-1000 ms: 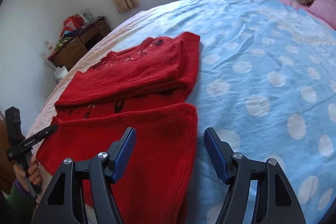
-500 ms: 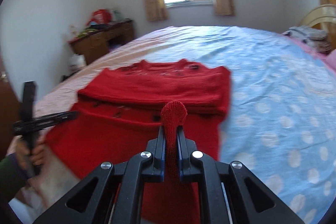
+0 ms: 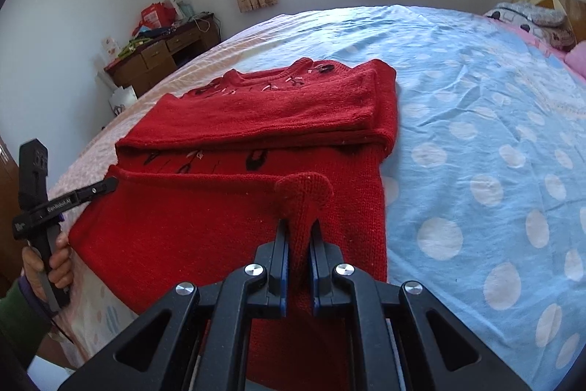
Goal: Fold small clothes
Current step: 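Grasp the folded hem edge with the right tool and lift it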
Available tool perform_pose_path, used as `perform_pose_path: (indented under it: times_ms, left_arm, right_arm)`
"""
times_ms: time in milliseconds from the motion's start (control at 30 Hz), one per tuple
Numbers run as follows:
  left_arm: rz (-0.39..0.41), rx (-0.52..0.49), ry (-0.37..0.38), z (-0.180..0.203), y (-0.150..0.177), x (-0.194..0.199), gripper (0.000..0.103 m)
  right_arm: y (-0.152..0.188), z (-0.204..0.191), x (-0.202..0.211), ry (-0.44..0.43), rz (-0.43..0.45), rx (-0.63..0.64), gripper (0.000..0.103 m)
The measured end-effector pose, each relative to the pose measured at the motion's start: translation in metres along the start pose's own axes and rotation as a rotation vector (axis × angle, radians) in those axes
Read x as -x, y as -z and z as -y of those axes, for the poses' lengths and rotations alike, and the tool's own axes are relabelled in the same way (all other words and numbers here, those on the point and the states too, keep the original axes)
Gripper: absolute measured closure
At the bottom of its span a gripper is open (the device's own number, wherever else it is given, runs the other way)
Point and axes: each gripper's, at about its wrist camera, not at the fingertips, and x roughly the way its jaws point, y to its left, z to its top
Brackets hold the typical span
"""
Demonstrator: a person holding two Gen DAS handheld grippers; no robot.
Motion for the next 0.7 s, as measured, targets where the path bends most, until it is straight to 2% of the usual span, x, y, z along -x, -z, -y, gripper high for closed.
perform_pose_path:
  times_ms: [33,167,300,333,367,400,700]
  left_arm:
    - [0.001,-0.003,-0.003,-0.0005,-0.0002,-0.0001,0.071]
    - [0.003,-0.013,-0.010,0.0004,0.0001,-0.0004,0.071]
    - [0.007,-0.004,0.002,-0.0018,0.0002,-0.0001,0.071]
    - [0.009,-0.007,-0.001,-0.0010,0.0006,0.0000,0.071]
    - [0.007,-0.007,-0.002,-0.0014,0.0003,-0.0001,0.071]
    - [0.009,-0.014,-0.009,-0.0014,0.0004,0.0001,0.071]
    - [0.023,-0.014,-0.009,-0.0001,0.0017,0.0016,0.074]
  right_arm:
    - [-0.0005,-0.0006,-0.0009,0.005,-0.003,0.004,0.090]
    - [-0.0010,0.0036,-0.0063,0.006,-0.016,-0.019,0.068]
    - [0.0012,0.0067,-0.0059,-0.012,0.004,-0.037,0.069]
    - [0.0018,0.0061,-0.0056,-0.007,0.008,-0.031,0.072]
    - [0.0029,0.0046,-0.0051,0.009,0.016,-0.019,0.084]
    - [0.0035,0.0038,-0.0055,0.021,0.016,-0.010,0.088]
    - [0.0067,0.0006,-0.0101,0.061,0.040,0.014,0.088]
